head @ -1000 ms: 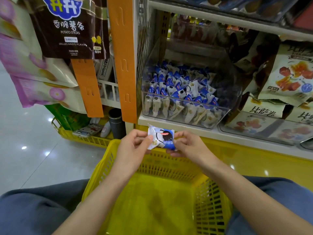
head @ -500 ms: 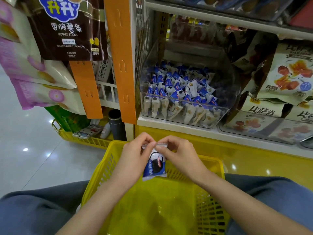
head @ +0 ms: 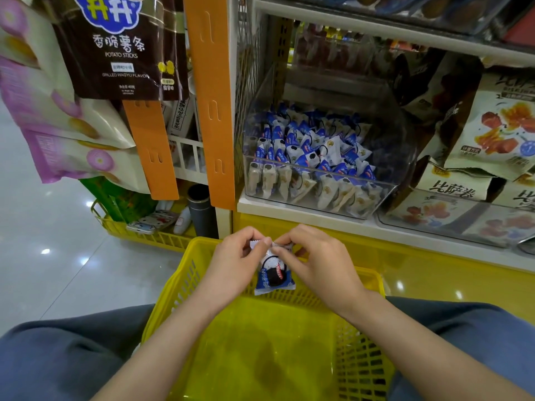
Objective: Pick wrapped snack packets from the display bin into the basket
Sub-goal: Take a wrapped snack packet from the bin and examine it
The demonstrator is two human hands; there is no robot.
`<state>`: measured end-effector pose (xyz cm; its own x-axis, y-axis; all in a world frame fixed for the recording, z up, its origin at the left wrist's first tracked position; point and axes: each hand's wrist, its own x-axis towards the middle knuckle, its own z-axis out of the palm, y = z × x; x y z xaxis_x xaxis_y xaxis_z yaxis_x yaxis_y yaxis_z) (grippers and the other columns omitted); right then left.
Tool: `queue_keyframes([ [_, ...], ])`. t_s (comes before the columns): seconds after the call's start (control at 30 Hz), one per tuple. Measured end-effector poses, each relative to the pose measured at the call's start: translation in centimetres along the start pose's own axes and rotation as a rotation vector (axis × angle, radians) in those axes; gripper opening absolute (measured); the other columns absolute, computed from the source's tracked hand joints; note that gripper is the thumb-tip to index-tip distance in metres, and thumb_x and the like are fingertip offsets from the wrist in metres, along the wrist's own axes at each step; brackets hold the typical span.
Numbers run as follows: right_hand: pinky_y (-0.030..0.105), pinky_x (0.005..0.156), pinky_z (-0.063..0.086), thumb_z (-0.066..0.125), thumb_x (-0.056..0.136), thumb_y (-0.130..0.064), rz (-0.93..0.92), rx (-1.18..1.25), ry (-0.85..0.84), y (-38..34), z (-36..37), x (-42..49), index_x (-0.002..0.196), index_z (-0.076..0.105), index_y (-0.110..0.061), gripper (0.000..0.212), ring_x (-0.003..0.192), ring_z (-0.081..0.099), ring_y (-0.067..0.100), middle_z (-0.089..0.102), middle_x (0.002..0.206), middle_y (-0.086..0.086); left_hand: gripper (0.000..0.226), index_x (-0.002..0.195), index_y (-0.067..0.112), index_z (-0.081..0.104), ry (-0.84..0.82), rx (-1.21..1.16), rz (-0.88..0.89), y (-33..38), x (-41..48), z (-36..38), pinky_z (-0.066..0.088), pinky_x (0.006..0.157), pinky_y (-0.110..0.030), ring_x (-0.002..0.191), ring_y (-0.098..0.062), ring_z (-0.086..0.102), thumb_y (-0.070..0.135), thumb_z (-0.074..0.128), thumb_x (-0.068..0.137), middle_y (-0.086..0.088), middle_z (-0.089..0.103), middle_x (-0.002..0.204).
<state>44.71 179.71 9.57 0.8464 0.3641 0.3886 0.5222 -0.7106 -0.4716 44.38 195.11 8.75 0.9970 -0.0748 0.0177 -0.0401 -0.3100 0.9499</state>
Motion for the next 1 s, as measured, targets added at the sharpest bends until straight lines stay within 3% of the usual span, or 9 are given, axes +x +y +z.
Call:
queue_keyframes([
  [0.1,0.019,0.064,0.048,0.066,0.084,-0.025,0.133,0.142,0.11,0.3,0.0,0.3,0.082,0.065,-0.023,0.003,0.075,0.058,0.003,0.062,0.078,-0.012,0.006,0.087,0.017,0.055,0.089,0.018,-0.017,-0.1,0.1,0.1,0.049,0.072,-0.035,0.074,-0.015,0.059,0.02,0.058,0.09,0.001,0.061,0.083],
  [0.23,0.008,0.063,0.044,0.065,0.085,-0.023,0.296,0.342,0.255,0.6,-0.4,0.7,0.082,0.061,-0.027,0.006,0.079,0.06,-0.002,0.065,0.078,-0.013,0.022,0.08,0.019,0.055,0.057,0.042,-0.163,-0.7,0.1,-0.1,0.051,0.071,-0.04,0.066,-0.018,0.06,0.028,0.043,0.097,-0.001,0.061,0.077],
  [0.33,0.013,0.073,0.048,0.066,0.084,-0.017,0.183,0.364,0.238,0.4,-0.3,0.4,0.084,0.064,-0.022,0.005,0.084,0.061,0.001,0.065,0.086,-0.01,0.047,0.083,0.017,0.061,-0.046,-0.273,-0.396,0.0,0.3,0.2,0.053,0.064,-0.031,0.064,-0.018,0.064,0.04,0.024,0.099,-0.003,0.067,0.076],
  [0.4,0.019,0.078,0.048,0.067,0.082,-0.017,0.039,0.263,0.176,0.2,0.1,-0.1,0.085,0.068,-0.017,0.003,0.088,0.059,0.004,0.064,0.09,-0.005,0.044,0.089,0.017,0.063,-0.025,-0.461,-0.451,0.4,0.5,0.1,0.054,0.065,-0.028,0.068,-0.018,0.067,0.042,0.028,0.098,-0.004,0.071,0.077],
  [0.6,0.021,0.079,0.045,0.067,0.08,-0.021,-0.185,0.002,0.04,0.2,0.3,-0.5,0.088,0.071,-0.016,0.01,0.093,0.057,0.011,0.065,0.097,-0.003,0.02,0.099,0.011,0.068,0.057,-0.564,-0.303,0.3,0.1,-0.7,0.056,0.072,-0.025,0.082,-0.012,0.068,0.021,0.051,0.093,-0.005,0.073,0.09],
  [0.67,0.018,0.079,0.045,0.067,0.082,-0.02,-0.078,0.148,0.039,-0.2,0.4,-0.4,0.091,0.07,-0.018,0.009,0.092,0.057,0.007,0.064,0.096,-0.004,0.018,0.1,0.014,0.067,0.096,-0.521,-0.294,0.5,0.0,-0.6,0.053,0.08,-0.032,0.085,-0.014,0.067,0.018,0.05,0.094,-0.004,0.073,0.092],
  [0.77,0.019,0.072,0.052,0.065,0.085,-0.017,0.335,0.57,0.056,-0.9,0.1,0.3,0.099,0.058,-0.027,0.019,0.089,0.061,0.002,0.061,0.101,-0.009,0.023,0.09,0.021,0.066,0.124,-0.492,-0.286,0.7,0.1,-0.4,0.051,0.079,-0.031,0.077,-0.006,0.068,0.015,0.045,0.096,0.007,0.074,0.081],
  [0.87,0.024,0.071,0.056,0.055,0.091,-0.023,0.675,0.933,-0.138,-0.3,-0.7,0.9,0.114,0.057,-0.015,0.024,0.091,0.065,0.011,0.065,0.111,0.003,0.026,0.094,0.023,0.066,0.035,-0.472,-0.271,0.6,0.0,-0.3,0.05,0.081,-0.03,0.083,-0.008,0.068,0.014,0.042,0.097,0.005,0.074,0.088],
  [1.0,0.024,0.068,0.055,0.053,0.093,-0.02,0.7,1.058,-0.219,-0.4,-0.6,0.7,0.109,0.062,-0.004,0.024,0.082,0.066,0.013,0.07,0.1,0.008,0.023,0.105,0.027,0.057,0.065,-0.226,-0.115,0.4,0.0,0.1,0.044,0.072,-0.008,0.085,0.002,0.059,0.01,0.043,0.096,0.007,0.064,0.101],
])
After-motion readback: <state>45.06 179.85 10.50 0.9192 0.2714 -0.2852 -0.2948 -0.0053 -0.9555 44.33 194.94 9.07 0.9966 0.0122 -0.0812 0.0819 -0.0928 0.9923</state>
